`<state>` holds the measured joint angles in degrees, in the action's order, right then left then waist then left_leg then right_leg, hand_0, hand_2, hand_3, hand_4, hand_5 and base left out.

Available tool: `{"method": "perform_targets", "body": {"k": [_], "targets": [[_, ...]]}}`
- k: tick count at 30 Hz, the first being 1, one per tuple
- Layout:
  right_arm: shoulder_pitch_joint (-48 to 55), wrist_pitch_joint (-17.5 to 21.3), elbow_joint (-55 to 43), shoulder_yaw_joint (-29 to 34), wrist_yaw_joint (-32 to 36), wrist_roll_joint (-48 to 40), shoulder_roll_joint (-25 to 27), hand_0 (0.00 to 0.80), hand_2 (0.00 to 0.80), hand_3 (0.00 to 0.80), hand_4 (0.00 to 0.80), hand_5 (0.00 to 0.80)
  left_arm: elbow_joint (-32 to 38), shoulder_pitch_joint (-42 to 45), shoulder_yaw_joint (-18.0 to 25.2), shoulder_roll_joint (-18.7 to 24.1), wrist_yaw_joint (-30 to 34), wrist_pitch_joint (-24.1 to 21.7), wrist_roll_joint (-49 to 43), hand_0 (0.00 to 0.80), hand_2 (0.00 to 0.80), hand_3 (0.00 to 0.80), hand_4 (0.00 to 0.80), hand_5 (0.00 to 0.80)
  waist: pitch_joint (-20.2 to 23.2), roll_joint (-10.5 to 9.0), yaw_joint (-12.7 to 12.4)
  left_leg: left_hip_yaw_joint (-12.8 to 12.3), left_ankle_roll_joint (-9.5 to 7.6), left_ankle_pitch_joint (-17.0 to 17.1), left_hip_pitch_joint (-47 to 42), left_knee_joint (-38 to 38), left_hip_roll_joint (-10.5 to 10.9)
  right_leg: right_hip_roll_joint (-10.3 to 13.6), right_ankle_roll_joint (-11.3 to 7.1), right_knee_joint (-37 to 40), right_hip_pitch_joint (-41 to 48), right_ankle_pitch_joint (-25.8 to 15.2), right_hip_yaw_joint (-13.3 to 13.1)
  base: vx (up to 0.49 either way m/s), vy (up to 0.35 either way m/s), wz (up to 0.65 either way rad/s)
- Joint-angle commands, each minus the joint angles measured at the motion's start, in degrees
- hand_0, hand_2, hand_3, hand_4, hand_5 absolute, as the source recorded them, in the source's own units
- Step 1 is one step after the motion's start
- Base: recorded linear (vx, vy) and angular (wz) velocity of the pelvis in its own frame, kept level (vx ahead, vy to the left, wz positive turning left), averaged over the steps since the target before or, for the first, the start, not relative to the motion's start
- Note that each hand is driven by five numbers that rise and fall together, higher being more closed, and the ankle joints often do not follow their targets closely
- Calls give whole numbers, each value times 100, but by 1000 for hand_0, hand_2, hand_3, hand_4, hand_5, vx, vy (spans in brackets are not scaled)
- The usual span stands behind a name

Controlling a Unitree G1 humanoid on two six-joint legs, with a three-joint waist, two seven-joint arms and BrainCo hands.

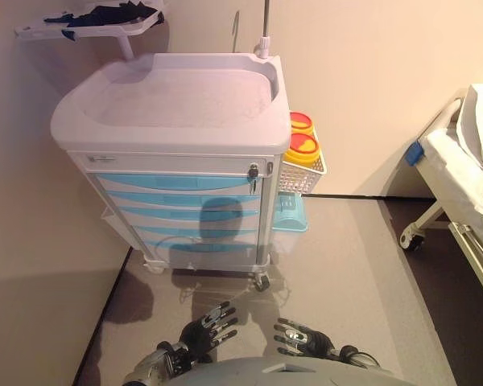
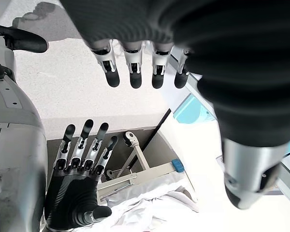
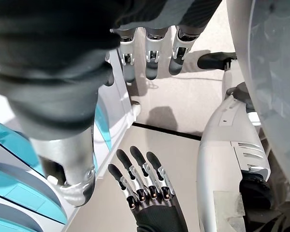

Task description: Open the drawer and pick up the medicine

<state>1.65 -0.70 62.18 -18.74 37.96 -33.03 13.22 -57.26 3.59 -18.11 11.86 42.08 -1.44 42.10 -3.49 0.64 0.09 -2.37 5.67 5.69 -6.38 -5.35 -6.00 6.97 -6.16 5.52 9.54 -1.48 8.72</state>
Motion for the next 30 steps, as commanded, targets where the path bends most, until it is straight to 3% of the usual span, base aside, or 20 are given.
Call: {"method": "perform_targets", "body": {"k": [1, 7, 12, 15, 19, 30], "targets": [[-363, 101, 234, -24, 229, -27, -118, 0, 0, 0, 0, 0, -262, -528, -8, -129, 227, -257, -78, 0, 0, 0, 0, 0, -266, -147, -102, -118, -302, -524, -212, 44, 326, -43, 71, -221, -164, -50, 129, 0, 0, 0], [-364, 126, 256, -9, 265, -6, -109, 0, 0, 0, 0, 0, -170, -495, 8, -127, 107, -276, 38, 0, 0, 0, 0, 0, -261, -142, -115, -103, -300, -527, -212, 35, 324, -49, 67, -211, -155, -47, 117, 0, 0, 0], [-370, 115, 241, -13, 232, -82, -110, 0, 0, 0, 0, 0, -103, -509, 83, -95, -474, -1082, 127, 0, 0, 0, 0, 0, -253, -138, -149, -78, -290, -510, -204, 42, 326, -42, 67, -214, -145, -46, 144, 0, 0, 0], [-361, 113, 214, -18, 195, -137, -117, 0, 0, 0, 0, 0, -29, -500, 112, -105, -485, -1187, 180, 0, 0, 0, 0, 0, -274, -140, -173, -53, -293, -508, -193, 57, 335, -40, 78, -223, -139, -39, 161, 0, 0, 0], [-350, 114, 186, -10, 177, -154, -124, 0, 0, 0, 0, 0, 13, -474, 121, -125, -390, -1082, 253, 0, 0, 0, 0, 0, -292, -147, -187, -32, -302, -503, -182, 62, 345, -36, 86, -228, -145, -43, 172, 0, 0, 0], [-335, 149, 288, 53, 288, -18, -121, 0, 0, 0, 0, 0, -191, -400, 295, -225, 71, -109, 849, 0, 0, 0, 0, 0, -315, -160, -171, -57, -307, -525, -193, 73, 346, -15, 80, -241, -136, -37, 178, 7, 2, 0]]}}
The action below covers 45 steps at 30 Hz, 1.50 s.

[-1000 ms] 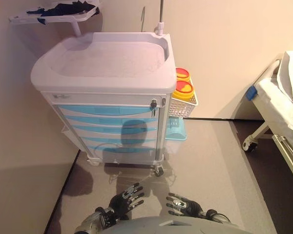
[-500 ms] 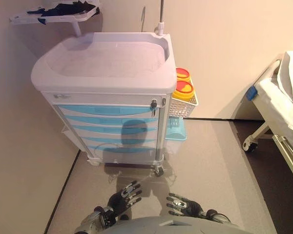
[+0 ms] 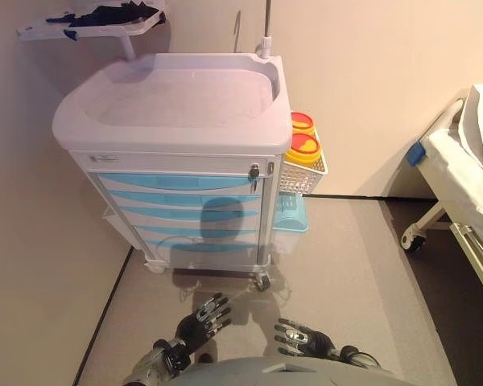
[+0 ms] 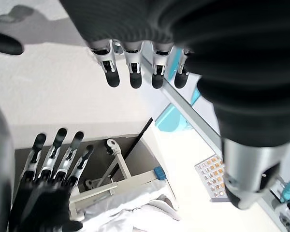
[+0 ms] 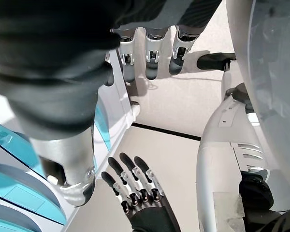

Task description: Open the drawer and pick up the medicine

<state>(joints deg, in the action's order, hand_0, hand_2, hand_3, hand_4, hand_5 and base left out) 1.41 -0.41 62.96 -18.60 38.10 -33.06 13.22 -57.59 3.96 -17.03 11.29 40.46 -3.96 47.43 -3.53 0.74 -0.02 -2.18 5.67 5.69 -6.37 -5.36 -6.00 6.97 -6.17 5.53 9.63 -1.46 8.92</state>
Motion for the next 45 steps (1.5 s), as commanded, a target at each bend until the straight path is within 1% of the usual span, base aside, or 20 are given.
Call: {"method": "perform_targets", "body": {"k": [1, 4, 8, 11, 13, 15, 18, 21, 23, 25, 29, 32, 36, 38, 40, 43, 45], "targets": [[-319, 113, 223, 50, 264, 4, -124, 0, 0, 0, 0, 0, -200, -446, 216, -171, 248, 178, 332, 0, 0, 0, 0, 0, -315, -168, -161, -70, -306, -523, -192, 72, 342, -7, 79, -253, -150, -33, 159, 42, 22, 0], [-299, 192, 257, 59, 259, 85, -127, 0, 0, 0, 0, 0, -249, -431, 281, -199, 321, 364, 573, 0, 0, 0, 0, 0, -349, -167, -156, -65, -307, -528, -192, 95, 320, 12, 82, -322, -158, -3, 155, 64, 37, 0], [-242, 173, 272, 113, 207, 67, -133, 0, 0, 0, 0, 0, -315, -374, 413, -225, 335, 570, 914, 0, 0, 0, 0, 0, -412, -192, -139, -74, -325, -547, -171, 185, 292, 34, 103, -490, -198, 73, 120, 101, 49, 1], [-199, 188, 292, 147, 180, 74, -140, 0, 0, 0, 0, 0, -328, -372, 584, -260, 379, 848, 1446, 0, 0, 0, 0, 0, -512, -215, -131, -66, -349, -597, -68, 346, 281, 57, 130, -736, -314, 183, 94, 66, 48, 0], [-220, 185, 270, 144, 136, -39, -119, 0, 0, 0, 0, 0, -273, -464, 701, -295, 438, 1022, 1886, 0, 0, 0, 0, 0, -679, -227, -128, -28, -374, -661, 156, 602, 290, 91, 173, -1019, -547, 279, 76, -21, 67, -1], [-271, 235, 180, 126, 78, -171, -80, 0, 0, 0, 0, 0, -236, -626, 731, -331, 471, 1075, 2308, 0, 0, 0, 0, 0, -884, -234, -109, 3, -404, -706, 441, 852, 303, 119, 214, -1267, -867, 316, 48, -118, 69, -1], [-356, 415, -110, 82, -42, -307, -42, 0, 0, 0, 0, 0, -138, -971, 883, -378, 558, 1062, 2980, 0, 0, 0, 0, 0, -1331, -261, -44, 3, -454, -777, 989, 1297, 343, 159, 252, -1735, -1485, 382, -59, -190, 70, 0], [-392, 530, -516, 28, -234, -366, -4, 0, 0, 0, 0, 0, -39, -1206, 1013, -421, 553, 923, 3514, 0, 0, 0, 0, 0, -1638, -310, 44, -66, -514, -893, 1658, 1951, 431, 191, 276, -2338, -2206, 456, -202, -148, 87, 0], [-365, 539, -750, -2, -354, -364, 28, 0, 0, 0, 0, 0, 51, -1291, 1082, -417, 548, 916, 3808, 0, 0, 0, 0, 0, -1738, -332, 87, -110, -551, -977, 1977, 2288, 480, 195, 293, -2643, -2539, 505, -271, -32, 98, -2], [-311, 409, -1111, -34, -537, -368, 94, 0, 0, 0, 0, 0, 260, -1389, 1144, -390, 521, 798, 4156, 0, 0, 0, 0, 0, -1836, -358, 158, -166, -581, -1052, 2328, 2611, 496, 195, 305, -2907, -2902, 534, -361, 5, 128, -4], [-277, 314, -1441, -72, -631, -191, 242, 0, 0, 0, 0, 0, 550, -1564, 1251, -333, 535, 791, 4758, 0, 0, 0, 0, 0, -1933, -374, 251, -194, -603, -1159, 2736, 2928, 513, 139, 305, -3118, -3332, 549, -500, 12, 113, -7], [-247, 151, -1697, -86, -674, -255, 381, 0, 0, 0, 0, 0, 709, -1821, 1425, -219, 476, 763, 5138, 0, 0, 0, 0, 0, -2002, -423, 341, -209, -627, -1256, 3019, 3209, 508, 81, 304, -3278, -3617, 548, -621, 40, 95, -7], [-230, 51, -1832, -126, -635, -281, 530, 0, 0, 0, 0, 0, 755, -2198, 1673, -14, 389, 724, 5506, 0, 0, 0, 0, 0, -2061, -487, 443, -243, -649, -1376, 3263, 3508, 498, 39, 311, -3394, -3822, 544, -709, 67, 85, -7], [-202, -9, -1905, -163, -625, -283, 630, 0, 0, 0, 0, 0, 726, -2473, 1827, 193, 418, 685, 5762, 0, 0, 0, 0, 0, -2095, -508, 514, -257, -678, -1444, 3377, 3653, 510, 19, 318, -3457, -3938, 536, -780, 77, 110, -4], [-204, -15, -1948, -221, -588, -257, 733, 0, 0, 0, 0, 0, 637, -2830, 2017, 496, 348, 774, 6061, 0, 0, 0, 0, 0, -2134, -520, 582, -275, -699, -1499, 3488, 3767, 505, -13, 324, -3518, -4056, 537, -852, 54, 92, -10], [-219, -36, -1981, -336, -597, -307, 819, 0, 0, 0, 0, 0, 611, -3251, 2121, 846, 228, 736, 6242, 0, 0, 0, 0, 0, -2179, -554, 646, -298, -713, -1524, 3594, 3818, 486, -51, 328, -3488, -4157, 492, -931, 33, 47, -10], [-244, -28, -1995, -412, -596, -322, 875, 0, 0, 0, 0, 0, 610, -3634, 2145, 1135, 50, 600, 6371, 0, 0, 0, 0, 0, -2217, -598, 694, -337, -717, -1540, 3687, 3853, 448, -74, 322, -3420, -4235, 428, -965, 0, 13, -2]]}}
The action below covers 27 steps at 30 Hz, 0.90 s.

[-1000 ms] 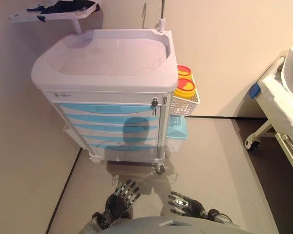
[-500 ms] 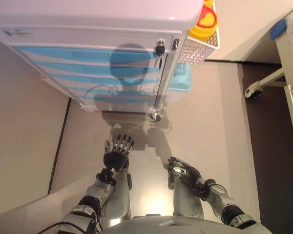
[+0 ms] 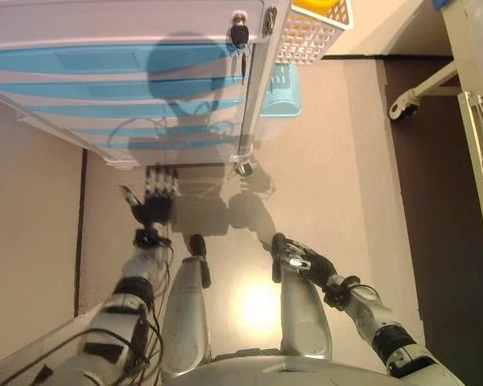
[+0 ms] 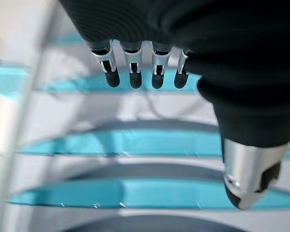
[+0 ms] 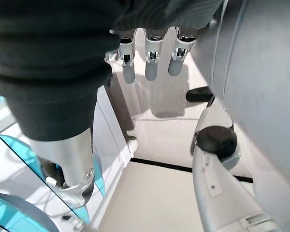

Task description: Open the drawer and pick up the medicine

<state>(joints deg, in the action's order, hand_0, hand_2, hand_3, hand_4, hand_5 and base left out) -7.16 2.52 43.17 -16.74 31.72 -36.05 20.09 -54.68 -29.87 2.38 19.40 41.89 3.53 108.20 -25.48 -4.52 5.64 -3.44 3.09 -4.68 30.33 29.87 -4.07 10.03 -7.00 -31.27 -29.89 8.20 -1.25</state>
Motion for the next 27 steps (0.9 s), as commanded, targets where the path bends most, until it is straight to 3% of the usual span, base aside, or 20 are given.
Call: {"method": "perform_targets", "body": {"k": [1, 6, 7, 15, 18, 19, 23, 24, 25, 26, 27], "targets": [[614, -273, 8, -634, 60, -40, 219, 0, 0, 0, 0, 0, 289, -444, 200, 499, -172, -171, 448, 0, 0, 0, 0, 0, -41, -86, 150, -228, -462, -511, 63, 353, 234, -382, 405, 281, -314, -562, 42, 0, 0, 0], [633, -44, 131, -723, 173, -250, 322, 0, 0, 0, 0, 0, 278, -1280, 307, 1050, -574, -442, 480, 0, 0, 0, 0, 0, -154, -165, 265, -345, -479, -595, 225, 462, 115, -424, 406, 389, -427, -643, -17, 4, 16, -8], [640, 3, 172, -724, 213, -265, 331, 0, 0, 0, 0, 0, 283, -1456, 316, 1151, -690, -538, 480, 0, 0, 0, 0, 0, -152, -154, 275, -312, -450, -782, 195, 508, 95, -453, 376, 358, -397, -499, -42, 71, 23, -12], [640, 305, 297, -883, 298, -340, 302, 0, 0, 0, 0, 0, 273, -2414, 29, 1810, -1010, -910, 480, 0, 0, 0, 0, 0, -303, -268, 325, -345, -459, -898, 330, 633, 32, -463, 360, 618, -388, -656, -70, 3, 1, -1], [647, 314, 321, -908, 313, -413, 268, 0, 0, 0, 0, 0, 447, -2648, -97, 1964, -792, -924, 480, 0, 0, 0, 0, 0, -332, -310, 308, -356, -460, -901, 297, 604, 24, -452, 355, 722, -300, -695, -52, -23, -53, 6], [648, 319, 320, -908, 311, -413, 264, 0, 0, 0, 0, 0, 483, -2661, -113, 1962, -797, -942, 480, 0, 0, 0, 0, 0, -367, -343, 315, -412, -483, -749, 351, 595, 24, -425, 385, 769, -328, -829, -31, -88, -76, 10], [645, 337, 310, -937, 266, -358, 162, 0, 0, 0, 0, 0, 1120, -2682, -281, 1909, -607, -1074, 255, 0, 0, 0, 0, 0, -410, -374, 218, -372, -480, -713, 243, 455, 52, -393, 382, 909, -166, -857, 21, -15, -63, 8], [649, 324, 297, -943, 234, -370, 140, 0, 0, 0, 0, 0, 1312, -2661, -276, 1869, -626, -1154, 194, 267, 267, 267, 267, 267, -419, -376, 191, -364, -480, -709, 213, 427, 57, -387, 381, 931, -125, -853, 36, 9, -53, 10], [657, 314, 284, -942, 220, -386, 124, 0, 0, 0, 0, 0, 1457, -2634, -263, 1834, -620, -1209, 147, 747, 747, 747, 747, 747, -425, -380, 169, -354, -480, -706, 185, 401, 66, -381, 381, 953, -86, -850, 50, 7, -76, 5], [663, 302, 281, -930, 212, -413, 83, 0, 0, 0, 0, 0, 1643, -2596, -246, 1780, -549, -1186, 64, 800, 800, 800, 800, 800, -428, -393, 126, -324, -477, -700, 154, 368, 82, -375, 381, 988, -25, -846, 73, 8, -94, 5], [664, 296, 277, -926, 204, -422, 47, 0, 0, 0, 0, 0, 1780, -2538, -232, 1724, -526, -1188, -39, 800, 800, 800, 800, 800, -430, -409, 94, -311, -480, -694, 125, 338, 85, -379, 379, 1009, 14, -850, 95, 6, -106, 7]]}}
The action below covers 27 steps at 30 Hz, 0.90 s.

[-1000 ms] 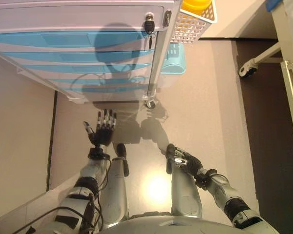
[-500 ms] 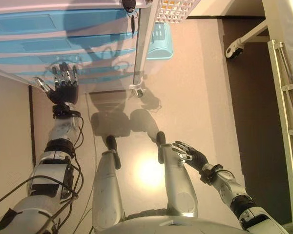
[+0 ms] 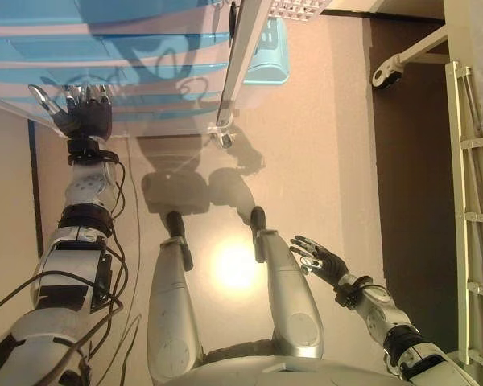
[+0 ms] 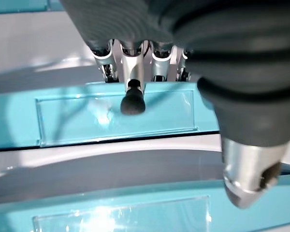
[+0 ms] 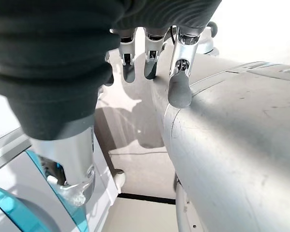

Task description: Open the drawer and pick up the medicine

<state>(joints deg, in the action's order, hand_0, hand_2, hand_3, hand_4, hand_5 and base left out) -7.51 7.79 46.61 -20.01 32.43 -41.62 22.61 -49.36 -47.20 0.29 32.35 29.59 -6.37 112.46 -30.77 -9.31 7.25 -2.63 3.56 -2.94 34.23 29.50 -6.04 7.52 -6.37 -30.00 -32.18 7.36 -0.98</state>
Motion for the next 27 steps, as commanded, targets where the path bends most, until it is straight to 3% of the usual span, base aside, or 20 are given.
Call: {"method": "perform_targets", "body": {"k": [1, 8, 16, 27], "targets": [[695, -251, -73, -597, 116, 120, -233, 0, 0, 0, 0, 0, 1328, -748, -19, 391, 770, -195, -526, 800, 800, 800, 800, 800, 99, 58, -93, -382, -525, -860, -291, 350, 281, -123, 315, 903, 283, -763, 87, 3, -75, 8], [723, -315, -142, -576, 40, 36, -437, 0, 0, 0, 0, 0, 1653, -149, 112, 7, 1050, 106, -632, 800, 800, 800, 800, 800, 107, -15, -291, -254, -487, -729, -570, 43, 309, -117, 326, 1044, 630, -715, 243, 3, -99, 7], [810, -499, -376, -470, -167, 12, -594, 0, 0, 0, 0, 0, 1605, 1170, 137, -653, 1786, 425, -717, 800, 800, 800, 800, 800, 99, -22, -512, -54, -422, -555, -886, -244, 356, -136, 380, 1187, 1028, -655, 465, 1, -79, 8], [979, -714, -722, -190, -340, 119, -597, 0, 0, 0, 0, 0, 1293, 3199, -151, -1602, 2964, 642, -562, 800, 800, 800, 800, 800, 98, 128, -767, 166, -389, -327, -1206, -544, 425, -169, 471, 1135, 1358, -497, 733, -6, -28, 8]]}}
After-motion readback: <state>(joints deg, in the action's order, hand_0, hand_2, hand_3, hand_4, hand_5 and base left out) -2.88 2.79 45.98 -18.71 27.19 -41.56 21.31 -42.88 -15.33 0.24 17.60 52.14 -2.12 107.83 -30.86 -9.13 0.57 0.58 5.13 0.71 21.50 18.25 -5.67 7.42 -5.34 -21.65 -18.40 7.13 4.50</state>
